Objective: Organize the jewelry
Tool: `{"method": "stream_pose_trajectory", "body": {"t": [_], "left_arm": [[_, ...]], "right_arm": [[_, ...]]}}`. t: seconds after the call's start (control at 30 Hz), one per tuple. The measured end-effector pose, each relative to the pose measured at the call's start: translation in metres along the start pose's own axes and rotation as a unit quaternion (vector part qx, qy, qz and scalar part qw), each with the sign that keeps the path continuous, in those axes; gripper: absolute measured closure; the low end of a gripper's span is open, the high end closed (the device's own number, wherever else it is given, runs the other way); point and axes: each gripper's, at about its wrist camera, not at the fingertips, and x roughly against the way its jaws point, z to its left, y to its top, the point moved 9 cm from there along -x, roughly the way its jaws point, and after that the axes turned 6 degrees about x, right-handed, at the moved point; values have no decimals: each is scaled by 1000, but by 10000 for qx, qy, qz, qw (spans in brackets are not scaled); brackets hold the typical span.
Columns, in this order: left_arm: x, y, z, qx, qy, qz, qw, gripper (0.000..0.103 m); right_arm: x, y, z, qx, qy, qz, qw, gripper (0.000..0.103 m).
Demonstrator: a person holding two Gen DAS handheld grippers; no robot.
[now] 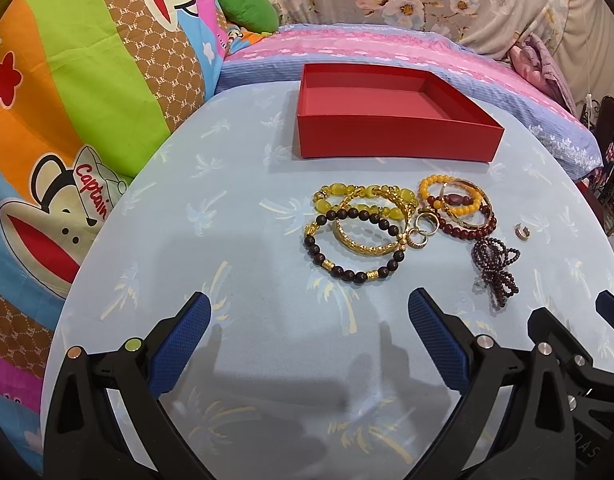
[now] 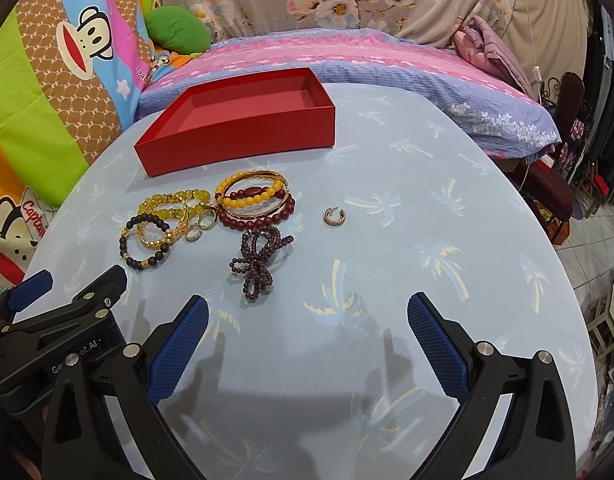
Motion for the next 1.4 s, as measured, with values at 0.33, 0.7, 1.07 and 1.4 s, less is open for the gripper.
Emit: {"method": "stream_pose_trajectory", "body": {"t": [0.33,0.7,1.07,1.4], "left_arm": [[-9,0,6,118,-45,156,9998,8],[-20,9,37,501,79,233,9984,8],[-30,14,36,450,33,332,9984,8],[-49,20,21,252,-17,390,9989,9]], "right_arm": [[-8,2,-2,58,-27,42,10000,7],[-30,21,14,237,110,136,9996,13],[-57,15,36,429,419,489,9970,77],[-54,14,24,243,515,474,9972,93]]}}
